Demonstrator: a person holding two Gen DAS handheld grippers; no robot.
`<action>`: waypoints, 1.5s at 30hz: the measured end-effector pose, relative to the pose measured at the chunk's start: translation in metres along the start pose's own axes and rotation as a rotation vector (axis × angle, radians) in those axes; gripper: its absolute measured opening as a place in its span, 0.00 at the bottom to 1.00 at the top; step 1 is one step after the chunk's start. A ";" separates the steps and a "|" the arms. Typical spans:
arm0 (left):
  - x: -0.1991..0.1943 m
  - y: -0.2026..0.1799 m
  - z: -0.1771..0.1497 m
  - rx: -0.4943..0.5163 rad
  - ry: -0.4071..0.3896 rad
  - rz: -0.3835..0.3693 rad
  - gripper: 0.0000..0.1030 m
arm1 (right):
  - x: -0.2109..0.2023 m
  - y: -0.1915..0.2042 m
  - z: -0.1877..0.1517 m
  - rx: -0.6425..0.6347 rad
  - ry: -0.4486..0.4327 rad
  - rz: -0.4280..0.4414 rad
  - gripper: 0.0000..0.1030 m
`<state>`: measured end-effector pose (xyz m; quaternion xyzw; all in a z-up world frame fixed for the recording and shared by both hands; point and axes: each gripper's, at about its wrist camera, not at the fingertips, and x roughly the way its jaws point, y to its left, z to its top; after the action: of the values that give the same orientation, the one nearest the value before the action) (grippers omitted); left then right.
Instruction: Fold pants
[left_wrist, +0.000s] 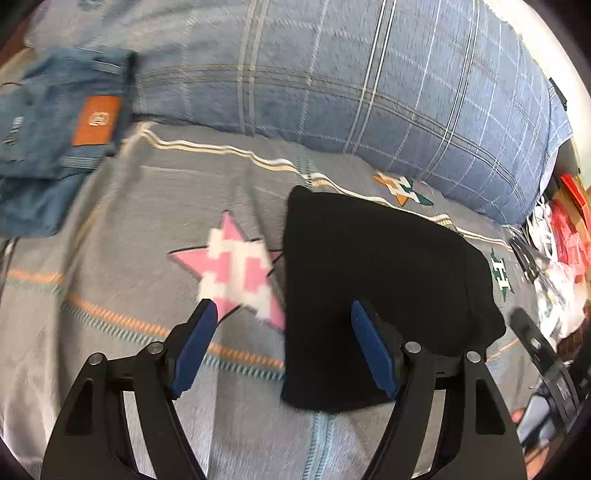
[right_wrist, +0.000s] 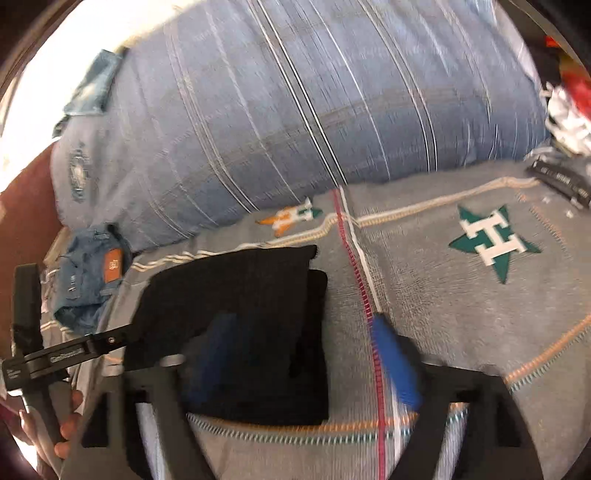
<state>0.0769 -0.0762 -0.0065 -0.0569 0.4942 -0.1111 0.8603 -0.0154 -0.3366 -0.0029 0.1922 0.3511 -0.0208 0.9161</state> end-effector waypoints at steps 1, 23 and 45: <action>-0.003 0.001 -0.005 0.003 -0.017 0.021 0.74 | -0.008 0.003 -0.005 -0.017 -0.030 -0.014 1.00; -0.027 -0.051 -0.056 0.225 -0.289 0.301 0.76 | -0.042 -0.005 -0.058 -0.159 -0.159 -0.185 1.00; -0.036 -0.055 -0.066 0.204 -0.302 0.193 0.76 | -0.042 -0.003 -0.061 -0.213 -0.194 -0.279 1.00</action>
<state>-0.0050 -0.1195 0.0021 0.0622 0.3490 -0.0676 0.9326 -0.0858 -0.3209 -0.0177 0.0410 0.2849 -0.1287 0.9490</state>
